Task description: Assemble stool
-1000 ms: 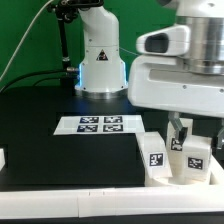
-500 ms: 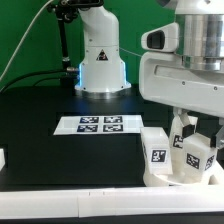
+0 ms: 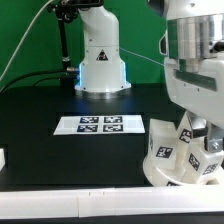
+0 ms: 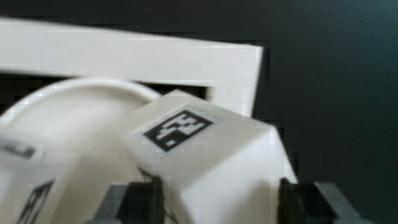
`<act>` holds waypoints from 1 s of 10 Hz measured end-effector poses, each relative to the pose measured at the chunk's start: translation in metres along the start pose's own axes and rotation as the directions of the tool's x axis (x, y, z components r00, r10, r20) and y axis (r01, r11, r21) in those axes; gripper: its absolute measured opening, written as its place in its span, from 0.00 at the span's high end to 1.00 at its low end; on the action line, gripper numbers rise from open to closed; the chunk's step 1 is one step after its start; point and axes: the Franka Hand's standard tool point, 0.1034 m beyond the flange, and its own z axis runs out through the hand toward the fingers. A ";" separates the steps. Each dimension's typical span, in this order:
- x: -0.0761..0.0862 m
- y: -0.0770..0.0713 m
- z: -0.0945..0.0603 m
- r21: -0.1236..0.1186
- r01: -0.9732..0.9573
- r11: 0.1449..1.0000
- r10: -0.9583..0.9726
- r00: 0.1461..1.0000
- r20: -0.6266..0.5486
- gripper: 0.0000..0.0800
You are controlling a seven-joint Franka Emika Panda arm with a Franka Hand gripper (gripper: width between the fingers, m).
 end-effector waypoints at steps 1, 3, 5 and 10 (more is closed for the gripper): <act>0.001 0.001 0.001 0.024 -0.028 0.999 0.028 1.000 0.007 0.62; -0.001 0.001 0.002 0.019 -0.019 1.000 0.019 1.000 0.009 0.52; -0.003 0.001 0.001 0.019 -0.013 1.000 0.013 1.000 0.010 0.24; -0.019 -0.015 -0.046 0.051 0.301 0.952 -0.303 0.952 0.039 0.19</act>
Offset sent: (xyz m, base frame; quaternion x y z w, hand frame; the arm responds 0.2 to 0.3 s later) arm 0.0000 0.0000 0.0000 0.0000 0.0000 0.0000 1.0000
